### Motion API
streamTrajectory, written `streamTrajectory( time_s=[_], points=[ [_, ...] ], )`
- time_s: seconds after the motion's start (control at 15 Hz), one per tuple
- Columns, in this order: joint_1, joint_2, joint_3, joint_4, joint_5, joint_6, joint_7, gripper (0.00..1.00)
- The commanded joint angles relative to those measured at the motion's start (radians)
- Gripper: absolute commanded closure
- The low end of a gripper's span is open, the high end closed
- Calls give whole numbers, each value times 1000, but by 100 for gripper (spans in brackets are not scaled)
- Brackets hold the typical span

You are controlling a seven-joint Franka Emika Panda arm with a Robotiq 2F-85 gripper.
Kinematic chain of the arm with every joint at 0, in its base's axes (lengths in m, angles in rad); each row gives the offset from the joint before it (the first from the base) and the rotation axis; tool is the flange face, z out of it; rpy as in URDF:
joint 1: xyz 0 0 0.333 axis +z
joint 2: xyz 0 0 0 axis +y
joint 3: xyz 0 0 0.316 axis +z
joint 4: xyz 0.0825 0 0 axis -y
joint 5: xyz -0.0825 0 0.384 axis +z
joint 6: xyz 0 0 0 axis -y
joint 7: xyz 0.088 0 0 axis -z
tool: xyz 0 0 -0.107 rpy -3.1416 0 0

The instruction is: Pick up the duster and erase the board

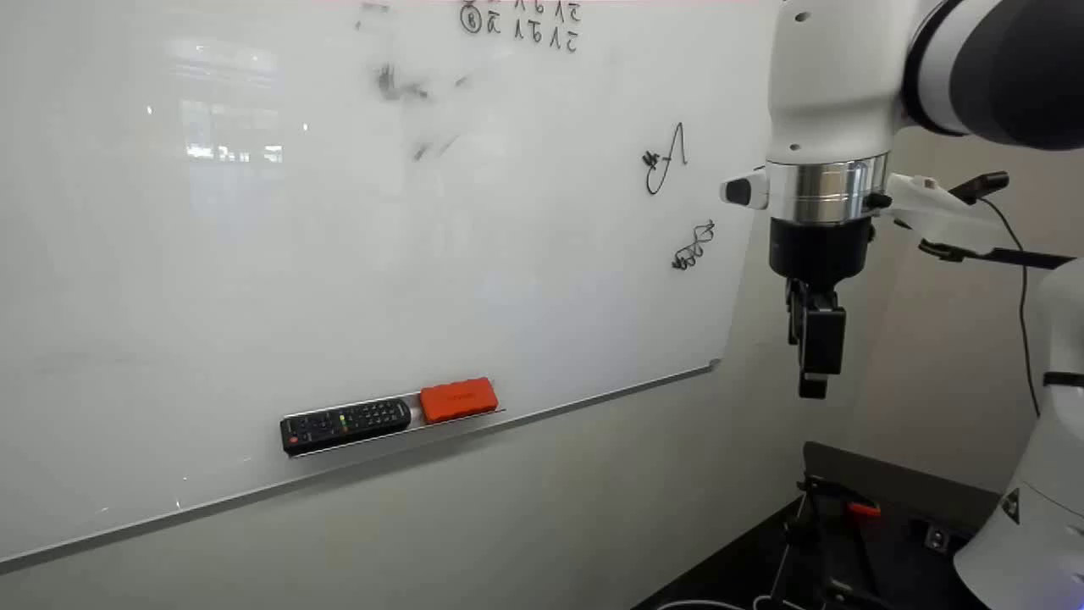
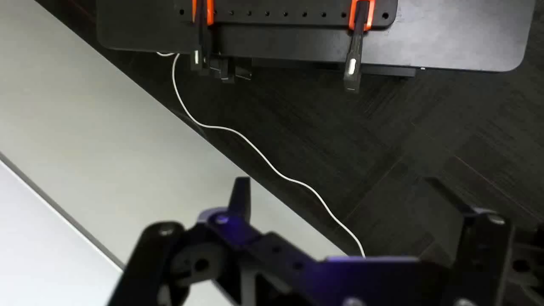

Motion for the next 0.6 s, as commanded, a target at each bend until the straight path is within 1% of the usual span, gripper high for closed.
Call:
streamTrajectory(
  time_s=[0.0, 0.4, 0.53],
  points=[
    [23, 4, -22, 2, -10, -3, 10, 0],
    [23, 4, -22, 2, -10, -3, 10, 0],
    [11, 18, -18, 21, -60, 14, 2, 0]
  ],
)
